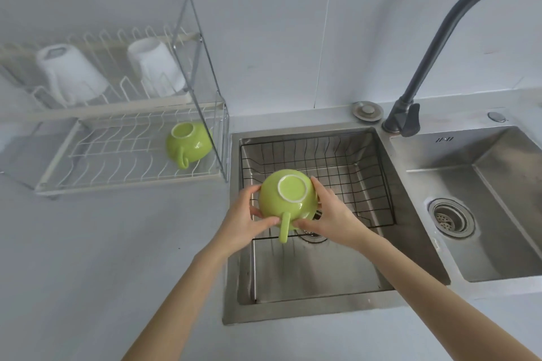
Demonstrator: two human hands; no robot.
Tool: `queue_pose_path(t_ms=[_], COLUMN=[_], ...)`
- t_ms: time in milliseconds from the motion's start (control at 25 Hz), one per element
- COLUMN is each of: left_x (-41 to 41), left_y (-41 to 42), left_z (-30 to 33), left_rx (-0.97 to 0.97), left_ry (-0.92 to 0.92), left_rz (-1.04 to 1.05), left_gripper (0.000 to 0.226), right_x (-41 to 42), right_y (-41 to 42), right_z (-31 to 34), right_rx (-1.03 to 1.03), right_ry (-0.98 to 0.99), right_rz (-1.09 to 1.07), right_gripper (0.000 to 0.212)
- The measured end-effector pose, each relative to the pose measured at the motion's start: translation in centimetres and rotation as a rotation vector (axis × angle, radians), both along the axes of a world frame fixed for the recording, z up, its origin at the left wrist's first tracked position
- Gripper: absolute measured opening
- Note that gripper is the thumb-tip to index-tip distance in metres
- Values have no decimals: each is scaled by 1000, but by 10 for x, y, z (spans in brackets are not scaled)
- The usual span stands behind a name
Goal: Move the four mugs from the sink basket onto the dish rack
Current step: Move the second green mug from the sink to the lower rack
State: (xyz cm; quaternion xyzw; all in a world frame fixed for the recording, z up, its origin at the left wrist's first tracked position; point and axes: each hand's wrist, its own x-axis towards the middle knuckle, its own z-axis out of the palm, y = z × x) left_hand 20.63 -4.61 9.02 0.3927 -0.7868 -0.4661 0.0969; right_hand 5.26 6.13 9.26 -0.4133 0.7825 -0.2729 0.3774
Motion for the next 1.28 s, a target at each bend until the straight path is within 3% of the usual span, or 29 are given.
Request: queue_pose_path(t_ms=[400, 720, 1280], left_x=[99, 174, 221], left_y=[-44, -103, -233], left_z=[4, 9, 13], left_rx=[-11, -47, -64], left_ry=[61, 59, 39], left_rz=[29, 59, 143], left_gripper=[79, 75, 75], right_x=[97, 170, 205], right_y=[-50, -107, -253], right_z=[2, 9, 20], right_rx=[-119, -169, -124], right_ry=[26, 56, 173], right_rz=[-34, 63, 226], right_gripper=[94, 86, 84])
